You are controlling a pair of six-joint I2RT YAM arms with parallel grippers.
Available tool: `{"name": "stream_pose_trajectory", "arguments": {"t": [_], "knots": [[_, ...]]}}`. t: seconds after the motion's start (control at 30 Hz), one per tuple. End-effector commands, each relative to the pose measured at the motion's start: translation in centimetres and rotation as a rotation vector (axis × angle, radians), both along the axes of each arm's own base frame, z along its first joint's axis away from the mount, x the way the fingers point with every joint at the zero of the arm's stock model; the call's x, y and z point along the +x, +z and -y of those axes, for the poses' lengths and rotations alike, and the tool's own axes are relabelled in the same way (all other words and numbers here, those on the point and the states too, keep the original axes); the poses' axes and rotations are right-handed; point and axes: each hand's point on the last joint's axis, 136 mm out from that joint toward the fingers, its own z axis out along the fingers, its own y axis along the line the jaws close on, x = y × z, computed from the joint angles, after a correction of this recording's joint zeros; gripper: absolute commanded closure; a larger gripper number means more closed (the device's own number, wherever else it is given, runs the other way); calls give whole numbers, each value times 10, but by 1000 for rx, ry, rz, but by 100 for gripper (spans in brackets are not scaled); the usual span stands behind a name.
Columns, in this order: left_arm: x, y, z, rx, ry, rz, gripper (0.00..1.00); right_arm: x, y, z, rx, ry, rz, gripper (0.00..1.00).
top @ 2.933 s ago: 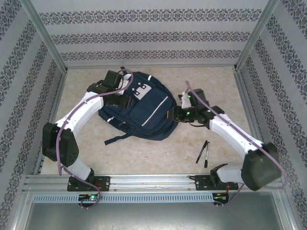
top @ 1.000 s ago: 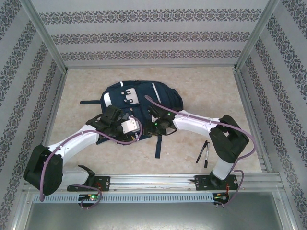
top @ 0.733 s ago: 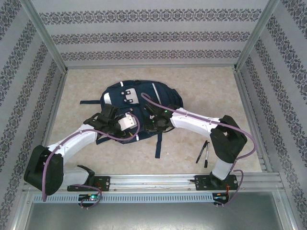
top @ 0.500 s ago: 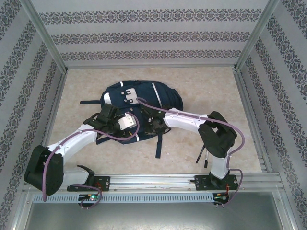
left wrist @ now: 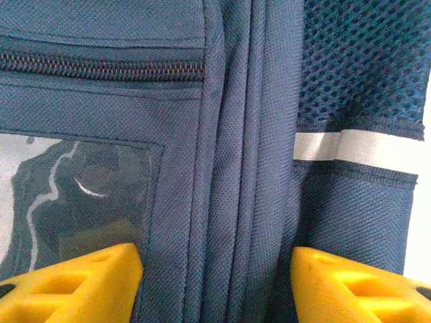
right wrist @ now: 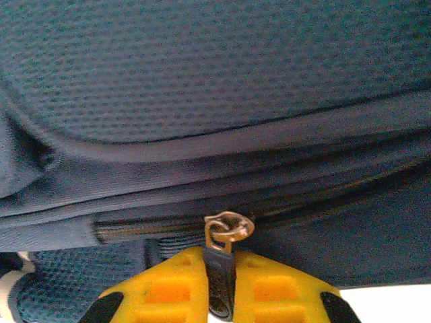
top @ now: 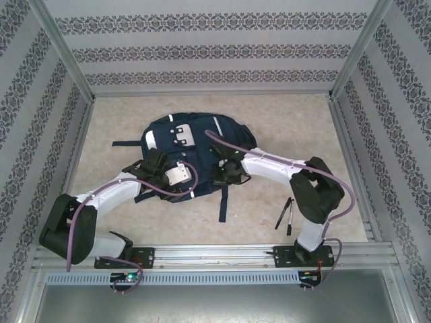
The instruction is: Pack books, pencil case, and school supplies into a backpack
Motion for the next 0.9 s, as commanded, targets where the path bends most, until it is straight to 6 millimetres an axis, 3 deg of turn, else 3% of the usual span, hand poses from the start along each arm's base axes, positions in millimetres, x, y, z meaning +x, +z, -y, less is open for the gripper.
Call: {"name": "stream_pose_trajectory", "arguments": {"t": [0.0, 0.23, 0.33, 0.43, 0.63, 0.67, 0.73, 0.8, 0.87], "knots": [[-4, -21, -36, 159, 64, -20, 39, -7, 0, 33, 3, -24, -59, 100], [21, -9, -67, 184, 217, 55, 39, 1, -1, 79, 44, -76, -68, 100], [41, 2, -92, 165, 361, 77, 39, 4, 6, 84, 110, -47, -49, 100], [62, 9, -110, 142, 460, 104, 39, -2, 13, 78, 157, 10, -51, 100], [102, 26, -130, 121, 595, 136, 39, -21, 34, 33, 383, 104, -92, 100], [104, 32, -123, 98, 561, 133, 39, -23, 36, 29, 402, 110, -100, 100], [100, 51, -90, -36, 377, 165, 39, -22, 39, 23, 441, 108, -110, 100], [64, 79, -36, -243, 22, 233, 37, -21, 39, 18, 484, 99, -119, 100], [33, 104, -4, -397, -210, 329, 33, -20, 44, 13, 524, 104, -127, 100]]}}
